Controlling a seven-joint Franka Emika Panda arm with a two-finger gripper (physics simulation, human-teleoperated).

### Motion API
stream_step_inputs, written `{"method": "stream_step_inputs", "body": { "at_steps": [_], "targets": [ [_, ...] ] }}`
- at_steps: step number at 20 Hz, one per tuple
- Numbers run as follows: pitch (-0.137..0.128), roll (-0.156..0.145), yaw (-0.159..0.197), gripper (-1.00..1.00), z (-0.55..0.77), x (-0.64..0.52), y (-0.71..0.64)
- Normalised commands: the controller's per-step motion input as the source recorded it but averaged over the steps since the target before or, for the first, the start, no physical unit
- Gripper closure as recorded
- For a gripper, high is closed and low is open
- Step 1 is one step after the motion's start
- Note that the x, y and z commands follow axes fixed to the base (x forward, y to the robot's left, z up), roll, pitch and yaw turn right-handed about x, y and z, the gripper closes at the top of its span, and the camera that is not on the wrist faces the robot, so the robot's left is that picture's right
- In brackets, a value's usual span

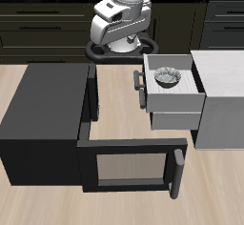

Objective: Place the bowl in the top drawer and close the top drawer

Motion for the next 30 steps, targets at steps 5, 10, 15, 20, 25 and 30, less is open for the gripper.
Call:
{"method": "stream_step_inputs", "body": {
  "at_steps": [5, 10, 15, 20, 25, 30],
  "targets": [
    [0.013, 0.019, 0.115, -1.0, 0.06, 0.11, 0.07],
    [-0.028, -0.008, 0.058, -1.0, 0.13, 0.15, 0.05],
    [-0.017, -0.016, 0.09, -1.0, -0.01, 0.19, -0.01],
    [0.006, 0.007, 0.049, -1.0, -0.05, 0.15, 0.02],
    [0.005, -0.002, 0.027, -1.0, -0.06, 0.12, 0.03],
    [0.012, -0.001, 0.023, -1.0, -0.07, 0.06, 0.02]
  ]
}}
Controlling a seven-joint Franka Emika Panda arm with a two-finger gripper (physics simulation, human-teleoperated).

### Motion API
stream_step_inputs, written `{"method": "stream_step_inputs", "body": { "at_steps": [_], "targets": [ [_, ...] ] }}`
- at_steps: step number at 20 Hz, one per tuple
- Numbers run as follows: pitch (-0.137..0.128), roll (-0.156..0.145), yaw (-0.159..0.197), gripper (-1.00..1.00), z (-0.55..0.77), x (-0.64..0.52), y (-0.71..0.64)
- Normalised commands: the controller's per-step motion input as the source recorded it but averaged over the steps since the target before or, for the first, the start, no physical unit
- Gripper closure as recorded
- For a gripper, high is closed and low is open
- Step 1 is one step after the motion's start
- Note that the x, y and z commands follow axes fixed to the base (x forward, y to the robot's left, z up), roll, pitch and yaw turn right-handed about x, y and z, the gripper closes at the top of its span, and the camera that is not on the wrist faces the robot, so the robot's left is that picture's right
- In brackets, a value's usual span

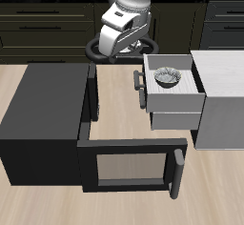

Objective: Place the bowl in the top drawer and close the top drawer

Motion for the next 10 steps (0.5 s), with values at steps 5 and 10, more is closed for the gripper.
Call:
{"method": "stream_step_inputs", "body": {
  "at_steps": [5, 10],
  "targets": [
    [0.009, -0.002, 0.035, -1.0, -0.15, -0.01, 0.0],
    [0.012, -0.008, 0.016, -1.0, -0.16, 0.06, 0.0]
  ]
}}
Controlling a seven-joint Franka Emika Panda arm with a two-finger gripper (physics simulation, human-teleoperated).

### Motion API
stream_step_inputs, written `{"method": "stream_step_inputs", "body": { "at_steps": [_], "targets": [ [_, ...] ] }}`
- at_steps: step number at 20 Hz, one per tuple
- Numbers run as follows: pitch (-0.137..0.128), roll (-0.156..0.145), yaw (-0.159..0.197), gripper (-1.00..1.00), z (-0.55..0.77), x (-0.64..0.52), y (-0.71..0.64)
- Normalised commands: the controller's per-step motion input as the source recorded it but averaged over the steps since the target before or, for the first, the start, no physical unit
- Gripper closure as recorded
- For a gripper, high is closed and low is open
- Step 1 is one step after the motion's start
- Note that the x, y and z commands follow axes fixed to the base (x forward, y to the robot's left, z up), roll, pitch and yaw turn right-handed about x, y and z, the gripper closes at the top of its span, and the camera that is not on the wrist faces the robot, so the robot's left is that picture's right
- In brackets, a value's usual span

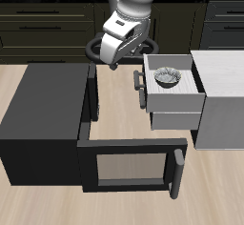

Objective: Place the bowl in the top drawer and close the top drawer

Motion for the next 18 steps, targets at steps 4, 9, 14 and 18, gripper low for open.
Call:
{"method": "stream_step_inputs", "body": {
  "at_steps": [4, 9, 14, 18],
  "targets": [
    [0.006, -0.004, 0.009, -1.0, -0.14, 0.01, -0.03],
    [0.002, 0.001, 0.012, -1.0, -0.14, 0.03, 0.04],
    [0.02, 0.016, -0.004, -1.0, -0.2, 0.01, 0.05],
    [0.014, 0.009, -0.002, -1.0, -0.2, 0.05, 0.06]
  ]
}}
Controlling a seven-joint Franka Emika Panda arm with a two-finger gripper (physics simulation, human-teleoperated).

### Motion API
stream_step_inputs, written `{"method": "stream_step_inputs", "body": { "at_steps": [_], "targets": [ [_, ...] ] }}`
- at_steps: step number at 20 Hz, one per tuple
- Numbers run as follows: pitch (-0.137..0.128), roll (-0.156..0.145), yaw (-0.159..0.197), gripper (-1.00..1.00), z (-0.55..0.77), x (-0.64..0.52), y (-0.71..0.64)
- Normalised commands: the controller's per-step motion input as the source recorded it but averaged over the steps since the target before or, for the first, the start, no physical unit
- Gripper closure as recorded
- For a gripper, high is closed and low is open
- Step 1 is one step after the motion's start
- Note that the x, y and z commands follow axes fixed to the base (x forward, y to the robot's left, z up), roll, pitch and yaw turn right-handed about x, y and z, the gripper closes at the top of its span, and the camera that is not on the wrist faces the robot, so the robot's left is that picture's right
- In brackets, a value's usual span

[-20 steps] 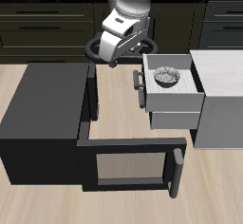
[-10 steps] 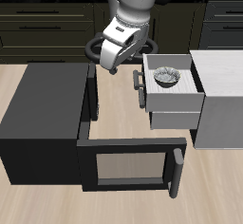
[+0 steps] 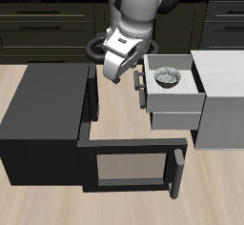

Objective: Place the bowl in the top drawer and close the top drawer

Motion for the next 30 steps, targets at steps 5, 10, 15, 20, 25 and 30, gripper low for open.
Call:
{"method": "stream_step_inputs", "body": {
  "at_steps": [5, 10, 15, 20, 25, 30],
  "targets": [
    [0.046, 0.034, -0.007, -1.0, -0.35, -0.04, 0.11],
    [0.045, 0.023, 0.007, -1.0, -0.3, -0.08, 0.05],
    [-0.004, 0.019, -0.014, -1.0, -0.05, 0.06, 0.11],
    [-0.013, 0.047, -0.01, -1.0, 0.06, 0.03, 0.27],
    [-0.007, 0.064, -0.02, -1.0, 0.01, 0.05, 0.31],
    [-0.003, 0.052, -0.026, -1.0, -0.13, 0.09, 0.3]
  ]
}}
